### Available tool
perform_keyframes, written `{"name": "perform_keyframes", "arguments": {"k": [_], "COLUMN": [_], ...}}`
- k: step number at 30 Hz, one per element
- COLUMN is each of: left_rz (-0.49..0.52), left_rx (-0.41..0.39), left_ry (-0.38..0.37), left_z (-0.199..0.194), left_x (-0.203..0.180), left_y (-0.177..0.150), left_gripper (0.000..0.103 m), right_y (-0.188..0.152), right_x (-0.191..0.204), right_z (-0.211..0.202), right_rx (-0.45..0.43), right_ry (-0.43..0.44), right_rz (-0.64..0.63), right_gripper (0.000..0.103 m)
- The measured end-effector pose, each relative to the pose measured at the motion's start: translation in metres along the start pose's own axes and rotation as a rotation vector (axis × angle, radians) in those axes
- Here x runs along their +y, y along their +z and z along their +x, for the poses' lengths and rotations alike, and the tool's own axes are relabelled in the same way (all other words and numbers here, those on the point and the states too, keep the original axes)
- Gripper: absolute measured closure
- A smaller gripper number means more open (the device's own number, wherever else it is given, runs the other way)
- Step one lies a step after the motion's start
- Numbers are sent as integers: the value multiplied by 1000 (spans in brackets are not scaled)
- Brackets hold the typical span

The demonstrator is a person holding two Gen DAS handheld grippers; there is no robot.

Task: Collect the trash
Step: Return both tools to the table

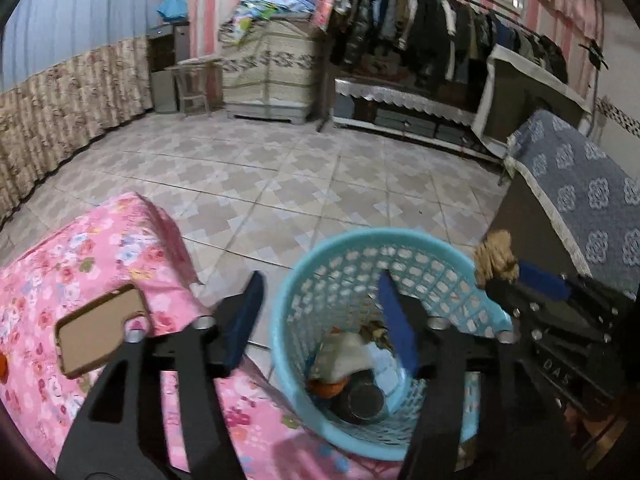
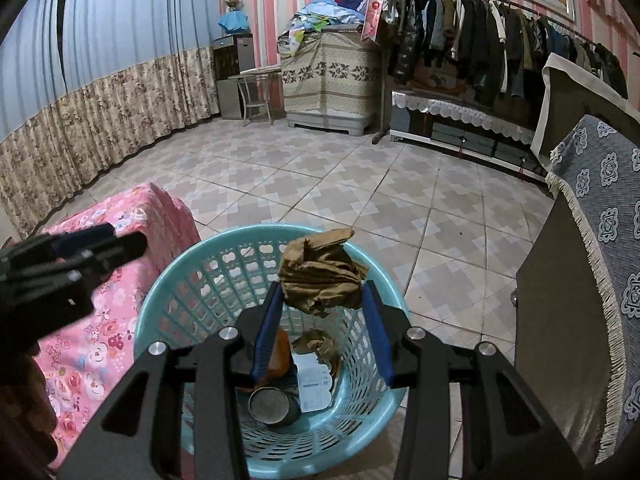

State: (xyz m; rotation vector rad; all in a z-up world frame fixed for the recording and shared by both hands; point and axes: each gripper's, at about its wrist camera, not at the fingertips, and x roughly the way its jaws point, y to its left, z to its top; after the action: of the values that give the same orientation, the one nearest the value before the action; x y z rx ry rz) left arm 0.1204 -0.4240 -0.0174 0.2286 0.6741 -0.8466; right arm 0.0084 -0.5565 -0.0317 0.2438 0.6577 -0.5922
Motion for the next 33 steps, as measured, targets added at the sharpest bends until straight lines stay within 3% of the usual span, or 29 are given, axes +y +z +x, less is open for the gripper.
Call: {"name": "perform_keyframes", "arguments": {"k": [8, 14, 15, 18, 24, 27, 33], "left_rz": [-78, -149, -157, -173, -195, -208, -265], "left_rx": [-92, -126, -127, -135, -148, -145, -138], "left_ry": [141, 258, 274, 344, 441, 480, 570], "left_z": [-34, -63, -68, -86, -123, -142, -178], "left_x": [42, 88, 94, 120, 163, 187, 242], "left_y": [5, -2, -3, -12, -31, -42, -68], "left_gripper": [7, 6, 6, 6, 5, 5, 5], "right_y": [-1, -2, -2, 2, 6, 9, 16], "right_x": [15, 36, 39, 45, 63, 85, 149], "right_z": [5, 7, 9, 9, 1, -11, -28], "right_rx": [-4, -7, -6, -19, -59, -95, -137], "right_ry": [16, 25, 23, 10, 2, 26, 106], "right_rz": [2, -6, -7, 6, 8, -5, -84], "right_gripper": [62, 60, 58, 27, 20, 10, 10]}}
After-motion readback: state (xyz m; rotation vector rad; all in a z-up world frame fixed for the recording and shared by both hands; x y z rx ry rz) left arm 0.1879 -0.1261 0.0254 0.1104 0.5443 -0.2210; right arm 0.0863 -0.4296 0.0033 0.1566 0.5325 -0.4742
